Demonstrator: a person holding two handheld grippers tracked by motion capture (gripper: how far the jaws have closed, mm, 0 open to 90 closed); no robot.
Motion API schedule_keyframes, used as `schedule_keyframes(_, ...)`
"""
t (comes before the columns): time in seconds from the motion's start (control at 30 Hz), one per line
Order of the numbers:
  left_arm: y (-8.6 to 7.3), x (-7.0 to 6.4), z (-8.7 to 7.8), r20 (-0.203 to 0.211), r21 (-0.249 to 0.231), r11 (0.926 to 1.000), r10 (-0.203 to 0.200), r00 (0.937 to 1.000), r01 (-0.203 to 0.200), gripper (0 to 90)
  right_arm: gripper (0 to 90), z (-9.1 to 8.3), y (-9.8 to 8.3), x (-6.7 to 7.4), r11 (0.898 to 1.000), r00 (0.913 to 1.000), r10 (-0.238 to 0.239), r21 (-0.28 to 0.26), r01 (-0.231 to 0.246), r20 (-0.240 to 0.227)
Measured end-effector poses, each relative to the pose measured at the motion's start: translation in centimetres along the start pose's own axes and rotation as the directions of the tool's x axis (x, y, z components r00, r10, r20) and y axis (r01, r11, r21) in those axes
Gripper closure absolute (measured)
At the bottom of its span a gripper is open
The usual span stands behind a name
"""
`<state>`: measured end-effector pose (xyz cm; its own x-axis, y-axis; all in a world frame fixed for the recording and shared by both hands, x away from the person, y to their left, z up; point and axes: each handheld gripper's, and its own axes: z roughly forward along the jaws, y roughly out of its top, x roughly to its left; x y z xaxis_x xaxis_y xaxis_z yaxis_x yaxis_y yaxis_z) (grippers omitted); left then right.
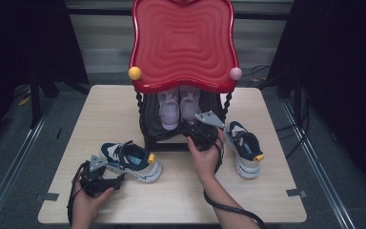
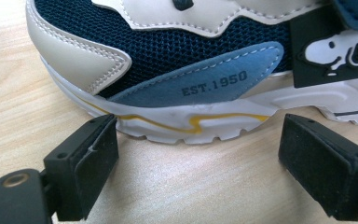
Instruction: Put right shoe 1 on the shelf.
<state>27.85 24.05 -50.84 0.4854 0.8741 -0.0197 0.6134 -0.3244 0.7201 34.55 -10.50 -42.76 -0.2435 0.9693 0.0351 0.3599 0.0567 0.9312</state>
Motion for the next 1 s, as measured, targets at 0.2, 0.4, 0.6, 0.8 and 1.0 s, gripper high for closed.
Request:
schedule_keyframes(0.2,0.0,0.0,0.0,-0.001,0.000,1.0000,0.000,1.0000,0.000,11.6,39.8,-0.1,0.0,-0.3,1.000,0.9997,-0.020,0.002,0.020,-0.016)
schedule_keyframes(0.4,0.0,0.0,0.0,-0.001,0.000,1.0000,0.000,1.0000,0.000,11.6,33.6,-1.0,0.2,-0.5,0.999,0.9976,-0.052,0.003,0.052,-0.045)
schedule_keyframes(0.6,0.0,0.0,0.0,-0.001,0.000,1.0000,0.000,1.0000,0.000,11.6,28.9,-2.3,0.1,-1.5,0.999,0.9935,-0.044,0.013,0.046,-0.105)
schedule_keyframes(0.8,0.0,0.0,0.0,0.000,-0.001,1.0000,-0.001,1.0000,0.001,11.6,25.3,-3.4,-0.4,-2.1,0.996,0.9847,-0.086,0.026,0.090,-0.152)
schedule_keyframes(1.0,0.0,0.0,0.0,-0.001,0.000,1.0000,0.000,1.0000,0.000,11.6,24.6,-4.5,-1.2,-2.5,0.993,0.9756,-0.101,0.048,0.112,-0.195)
